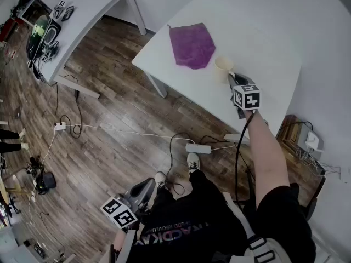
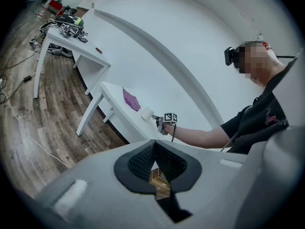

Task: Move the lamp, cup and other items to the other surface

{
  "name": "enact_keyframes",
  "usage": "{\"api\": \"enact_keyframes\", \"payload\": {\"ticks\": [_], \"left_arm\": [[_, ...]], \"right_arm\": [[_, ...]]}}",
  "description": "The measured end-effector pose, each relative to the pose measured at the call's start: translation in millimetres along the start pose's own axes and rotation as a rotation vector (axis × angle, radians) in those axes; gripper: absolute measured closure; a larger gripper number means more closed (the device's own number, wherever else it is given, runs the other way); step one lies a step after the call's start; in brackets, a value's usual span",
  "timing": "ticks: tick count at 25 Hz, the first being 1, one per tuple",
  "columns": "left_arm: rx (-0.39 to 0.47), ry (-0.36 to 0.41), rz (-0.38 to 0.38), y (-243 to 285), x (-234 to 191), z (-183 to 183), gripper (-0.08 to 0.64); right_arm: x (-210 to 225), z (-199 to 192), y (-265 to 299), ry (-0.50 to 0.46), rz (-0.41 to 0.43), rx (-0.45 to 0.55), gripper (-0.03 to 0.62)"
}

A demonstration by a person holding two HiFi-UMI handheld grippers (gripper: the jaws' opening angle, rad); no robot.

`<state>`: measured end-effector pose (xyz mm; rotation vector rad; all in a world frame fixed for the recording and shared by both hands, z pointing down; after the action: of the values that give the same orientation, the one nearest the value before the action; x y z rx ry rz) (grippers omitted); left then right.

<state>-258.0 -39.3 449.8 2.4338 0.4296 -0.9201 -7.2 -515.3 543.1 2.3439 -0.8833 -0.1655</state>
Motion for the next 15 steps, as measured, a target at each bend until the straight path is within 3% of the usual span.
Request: {"api": "enact_keyframes", "payload": {"ticks": [15], "left_arm": [[-0.028, 0.084, -0.149, -49, -24, 28, 0.558]], "right_arm": [[-63, 0, -100, 0.068, -0.094, 0.163, 0.538]]}}
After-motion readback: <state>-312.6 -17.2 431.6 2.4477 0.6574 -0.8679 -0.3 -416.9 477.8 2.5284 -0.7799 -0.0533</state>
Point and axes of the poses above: the fingertips, and each gripper's own axes: y forward along the fingers, x to its right, z out of its top, the point moved 8 cm from there along -y, backward along the fingers, and after that the axes turned 5 degrees about y, right-handed, at the moved point
